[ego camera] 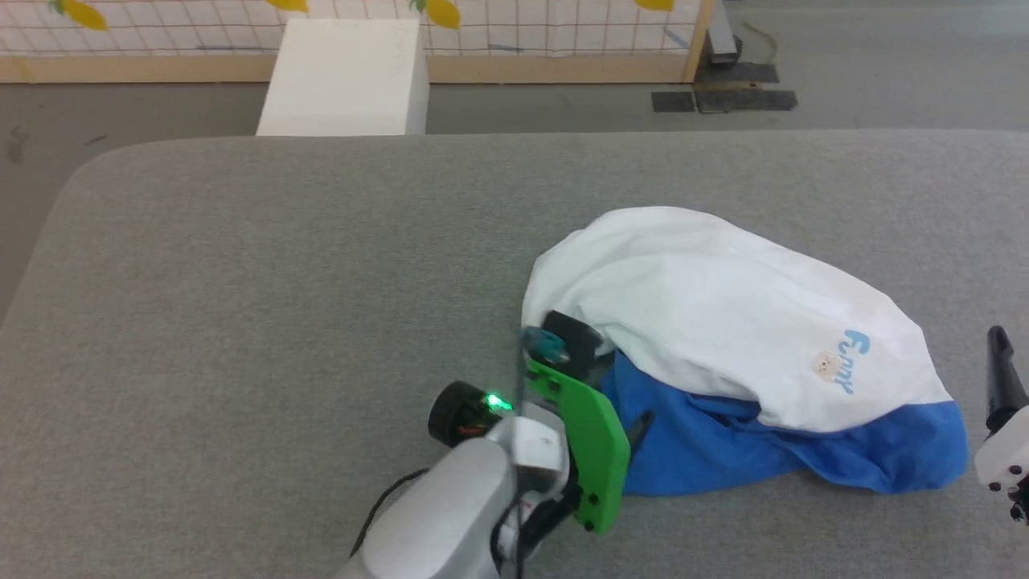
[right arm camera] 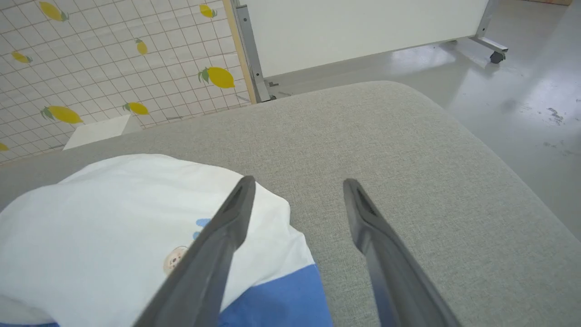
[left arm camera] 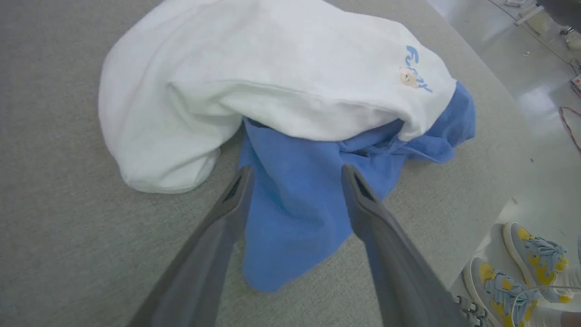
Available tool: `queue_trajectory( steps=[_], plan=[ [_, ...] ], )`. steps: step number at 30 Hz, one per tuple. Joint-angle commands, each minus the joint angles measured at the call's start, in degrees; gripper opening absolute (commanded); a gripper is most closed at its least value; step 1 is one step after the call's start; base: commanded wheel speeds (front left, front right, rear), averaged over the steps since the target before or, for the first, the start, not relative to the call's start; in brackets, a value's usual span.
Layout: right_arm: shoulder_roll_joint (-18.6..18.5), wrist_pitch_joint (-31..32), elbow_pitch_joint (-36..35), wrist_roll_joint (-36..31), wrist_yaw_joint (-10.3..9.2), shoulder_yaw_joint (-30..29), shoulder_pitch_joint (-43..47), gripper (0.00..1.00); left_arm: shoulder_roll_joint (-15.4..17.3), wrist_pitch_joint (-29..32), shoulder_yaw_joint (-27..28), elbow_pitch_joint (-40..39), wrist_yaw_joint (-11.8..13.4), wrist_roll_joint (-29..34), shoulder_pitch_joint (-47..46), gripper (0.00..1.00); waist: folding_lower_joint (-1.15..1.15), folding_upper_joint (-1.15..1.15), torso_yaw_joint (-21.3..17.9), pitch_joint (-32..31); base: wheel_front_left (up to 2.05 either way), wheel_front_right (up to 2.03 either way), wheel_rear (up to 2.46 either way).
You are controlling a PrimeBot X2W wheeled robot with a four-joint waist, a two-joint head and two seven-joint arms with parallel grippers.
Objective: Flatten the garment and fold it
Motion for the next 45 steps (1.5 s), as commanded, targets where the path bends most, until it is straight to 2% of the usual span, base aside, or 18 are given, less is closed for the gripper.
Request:
queue_trajectory(
  steps=[1, 5, 10, 12, 13, 19, 23, 26, 30, 33, 38, 42, 44, 45],
  plan=[
    [0.1, -0.3, 0.3, 0.5, -0.08, 0.1, 0.4, 1.0, 0.0, 3.1, -1.9, 1.5, 1.3, 0.8, -1.6, 1.0, 0.0, 0.0, -1.9, 1.3, 0.0, 0.0, 0.0],
    [0.1, -0.9, 0.7, 0.9, -0.08, 0.3, 0.5, 1.0, 0.0, 8.8, -5.6, 5.7, 4.7, 4.3, -3.6, 1.0, 0.0, 0.0, -3.5, 2.4, 0.0, 0.0, 0.0],
    [0.1, -1.6, 1.6, 0.9, -0.08, 0.5, 0.0, 1.0, 0.1, 11.5, -7.3, 9.5, 6.3, 5.7, -4.2, 1.0, 0.0, 0.0, -4.4, 3.4, 0.0, 0.0, 0.0],
    [0.1, -1.8, 1.8, 0.8, -0.08, 0.5, 0.0, 1.0, 0.1, 11.9, -7.4, 10.3, 6.2, 5.1, -4.0, 0.49, 0.0, 0.0, -4.3, 3.6, 0.0, 0.0, 0.0],
    [0.1, -1.9, 1.9, 0.7, -0.08, 0.5, 0.0, 1.0, 0.1, 11.8, -7.5, 10.5, 5.9, 4.8, -3.9, 0.0, 0.0, 0.0, -4.1, 3.6, 0.0, 0.0, 0.0],
    [0.1, -2.2, 2.6, 0.8, -0.08, 0.8, 0.2, 1.0, 0.1, 9.4, -6.4, 10.2, 5.1, 2.2, -3.6, 0.0, 0.0, 0.0, -1.5, 2.6, 0.0, 0.0, 0.0],
    [0.1, -2.3, 3.0, 0.5, -0.08, 1.2, 0.8, 1.0, 0.1, 6.4, -3.5, 8.5, 5.4, -0.7, -3.2, 0.0, 0.0, 0.0, 0.9, 1.1, 0.0, 0.0, 0.0],
    [0.1, -2.4, 3.3, 0.5, -0.08, 1.5, 1.2, 1.0, 0.6, 4.0, -0.2, 6.0, 6.4, -2.7, -3.2, 0.0, 0.0, 0.0, 2.7, -0.1, 0.0, 0.0, 0.0],
    [0.1, -2.4, 3.6, 0.4, -0.08, 1.9, 2.0, 1.0, 3.9, 1.7, 5.7, 0.7, 8.9, -4.9, -2.4, 0.0, 0.0, 0.0, 5.0, -1.6, 0.0, 0.0, 0.0],
    [0.1, -2.3, 3.4, 0.3, -0.08, 2.2, 2.4, 1.0, 8.4, 0.6, 11.5, -3.8, 13.0, -5.9, -0.6, 0.0, 0.0, 0.0, 6.5, -2.2, 0.0, 0.0, 0.0],
    [0.1, -2.0, 2.9, 0.3, -0.08, 3.3, 2.3, 1.0, 14.4, -1.9, 22.8, -8.6, 21.4, -8.9, 6.1, 0.0, 0.0, 0.0, 7.1, -1.9, 0.0, 0.0, 0.0],
    [0.1, -2.0, 2.7, 0.3, -0.08, 4.0, 2.0, 1.0, 15.5, -3.8, 30.8, -9.6, 26.6, -12.8, 14.1, 0.0, 0.0, 0.0, 6.6, -1.4, 0.0, 0.0, 0.0],
    [0.1, -2.0, 2.7, 0.1, -0.08, 4.0, 2.2, 1.0, 14.6, -5.4, 35.3, -10.0, 28.3, -15.8, 20.4, 0.0, 0.0, 0.0, 6.3, -1.1, 0.0, 0.0, 0.0],
    [0.1, -1.9, 2.7, 0.0, -0.08, 4.0, 2.2, 1.0, 14.3, -5.8, 35.9, -10.2, 28.2, -16.3, 21.1, 0.0, 0.0, 0.0, 6.4, -1.1, 0.0, 0.0, 0.0]
  ],
)
